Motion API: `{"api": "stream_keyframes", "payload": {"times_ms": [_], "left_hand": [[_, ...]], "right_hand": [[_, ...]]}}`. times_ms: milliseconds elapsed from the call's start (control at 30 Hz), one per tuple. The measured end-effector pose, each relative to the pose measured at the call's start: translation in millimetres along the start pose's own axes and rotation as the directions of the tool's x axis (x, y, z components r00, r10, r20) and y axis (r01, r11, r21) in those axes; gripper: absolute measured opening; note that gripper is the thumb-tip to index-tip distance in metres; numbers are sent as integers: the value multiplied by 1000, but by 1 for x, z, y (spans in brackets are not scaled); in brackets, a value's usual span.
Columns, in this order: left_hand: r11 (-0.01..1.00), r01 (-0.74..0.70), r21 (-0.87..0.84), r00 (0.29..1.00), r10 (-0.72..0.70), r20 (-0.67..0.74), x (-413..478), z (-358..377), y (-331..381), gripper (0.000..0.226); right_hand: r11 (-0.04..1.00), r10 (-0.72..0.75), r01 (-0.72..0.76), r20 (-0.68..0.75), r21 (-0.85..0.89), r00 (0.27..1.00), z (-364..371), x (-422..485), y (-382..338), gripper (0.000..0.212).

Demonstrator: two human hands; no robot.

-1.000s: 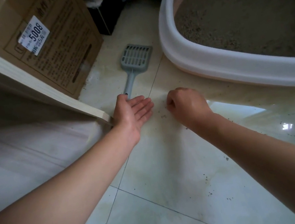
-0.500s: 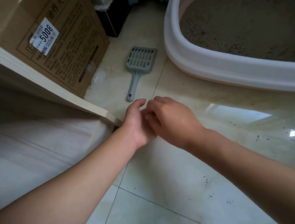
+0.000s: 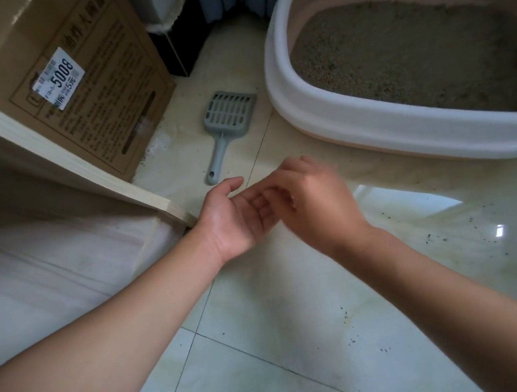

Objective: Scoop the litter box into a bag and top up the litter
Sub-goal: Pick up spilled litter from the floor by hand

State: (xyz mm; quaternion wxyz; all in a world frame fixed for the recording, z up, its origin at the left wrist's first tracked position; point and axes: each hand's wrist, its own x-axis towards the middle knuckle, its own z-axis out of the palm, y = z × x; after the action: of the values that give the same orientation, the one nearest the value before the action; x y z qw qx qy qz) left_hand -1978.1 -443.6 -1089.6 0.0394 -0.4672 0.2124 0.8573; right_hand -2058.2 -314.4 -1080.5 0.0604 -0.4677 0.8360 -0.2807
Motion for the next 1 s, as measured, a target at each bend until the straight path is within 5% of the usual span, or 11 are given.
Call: {"api": "stream_keyframes", "payload": {"times_ms": [100, 267, 533, 1000], "left_hand": [[993, -58, -102, 998, 61, 28, 1, -11, 15, 49], [969, -149, -198, 989, 149, -14, 4, -13, 26, 49], [954, -187, -236, 982, 173, -77, 11, -13, 26, 47], [954, -169, -248, 986, 160, -56, 11, -14, 27, 46]], "right_hand": [[990, 134, -131, -58, 58, 989, -10, -4, 35, 15], [957, 282, -266, 158, -118, 946, 5, -18, 67, 21], [966, 257, -249, 141, -74, 956, 35, 1, 48, 6], [976, 159, -128, 177, -175, 971, 36, -4, 54, 15]]}}
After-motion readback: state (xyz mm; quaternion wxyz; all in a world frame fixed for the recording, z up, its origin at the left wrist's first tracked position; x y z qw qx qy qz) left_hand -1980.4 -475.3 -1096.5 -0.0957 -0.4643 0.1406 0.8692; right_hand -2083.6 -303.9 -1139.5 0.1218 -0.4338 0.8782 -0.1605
